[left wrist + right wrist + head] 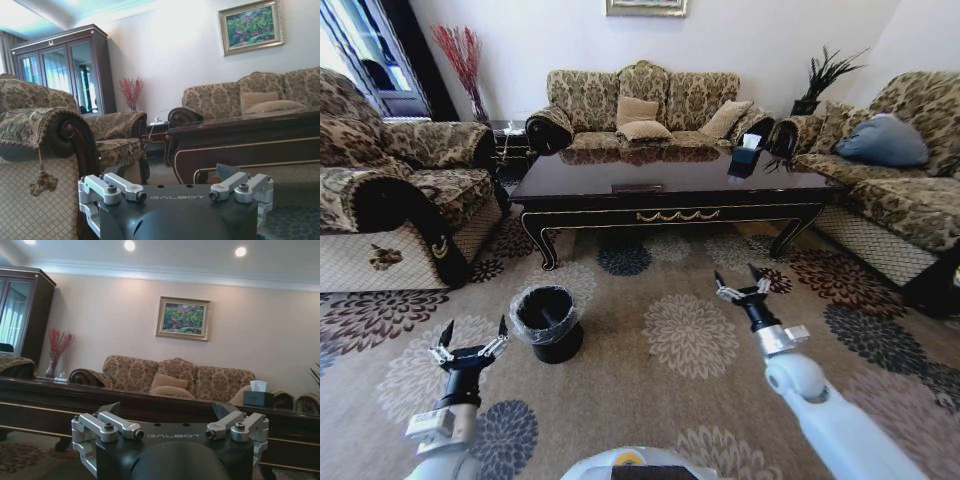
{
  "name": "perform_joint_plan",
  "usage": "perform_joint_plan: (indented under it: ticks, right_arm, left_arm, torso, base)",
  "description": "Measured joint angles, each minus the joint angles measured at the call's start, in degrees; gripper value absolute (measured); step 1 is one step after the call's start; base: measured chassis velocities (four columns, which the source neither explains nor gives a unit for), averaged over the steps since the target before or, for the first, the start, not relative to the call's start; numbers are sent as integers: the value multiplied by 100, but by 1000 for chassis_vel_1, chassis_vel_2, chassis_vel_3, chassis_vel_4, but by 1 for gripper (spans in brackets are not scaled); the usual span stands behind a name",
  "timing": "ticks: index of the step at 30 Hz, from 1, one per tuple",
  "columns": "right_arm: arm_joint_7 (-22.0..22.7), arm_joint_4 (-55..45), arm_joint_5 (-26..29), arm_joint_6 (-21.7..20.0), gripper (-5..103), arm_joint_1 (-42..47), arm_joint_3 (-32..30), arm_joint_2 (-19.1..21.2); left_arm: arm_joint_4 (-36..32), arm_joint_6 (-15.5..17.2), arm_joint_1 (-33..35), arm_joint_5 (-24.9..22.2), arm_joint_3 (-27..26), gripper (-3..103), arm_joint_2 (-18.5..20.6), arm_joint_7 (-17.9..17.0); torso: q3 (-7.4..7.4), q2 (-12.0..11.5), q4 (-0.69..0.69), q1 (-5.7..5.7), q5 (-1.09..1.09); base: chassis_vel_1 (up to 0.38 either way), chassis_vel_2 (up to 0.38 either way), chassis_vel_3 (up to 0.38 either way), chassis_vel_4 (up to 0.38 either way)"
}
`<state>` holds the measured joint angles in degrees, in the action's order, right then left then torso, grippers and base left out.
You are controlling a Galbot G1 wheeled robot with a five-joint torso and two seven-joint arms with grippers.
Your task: Move to the front of the table and pick up the trash from the floor, then place it into the trash bin.
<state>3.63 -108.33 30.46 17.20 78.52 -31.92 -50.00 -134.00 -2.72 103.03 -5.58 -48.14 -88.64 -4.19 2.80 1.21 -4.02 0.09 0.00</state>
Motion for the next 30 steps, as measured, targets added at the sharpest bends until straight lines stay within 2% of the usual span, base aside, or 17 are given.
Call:
perform_joint_plan:
  ticks: [4, 11, 30]
  right_arm:
    - [45, -112, 72, -36, 100, 138, -191, -24]
    - [199, -332, 136, -66, 100, 385, -410, -96]
    - [233, -365, 137, -92, 100, 413, -423, -112]
  left_arm:
    - [101, -7, -136, -129, -10, 100, 1, -39]
    - [325, -78, -353, -692, -123, 100, 90, 157]
    - [337, -90, -359, -731, -133, 100, 108, 178]
  torso:
    - [0, 0, 1, 0, 0]
    - [0, 0, 0, 0, 0]
    - [0, 0, 1, 0, 0]
  base:
    - [0, 0, 0, 0]
    - [0, 0, 0, 0]
    - [0, 0, 0, 0]
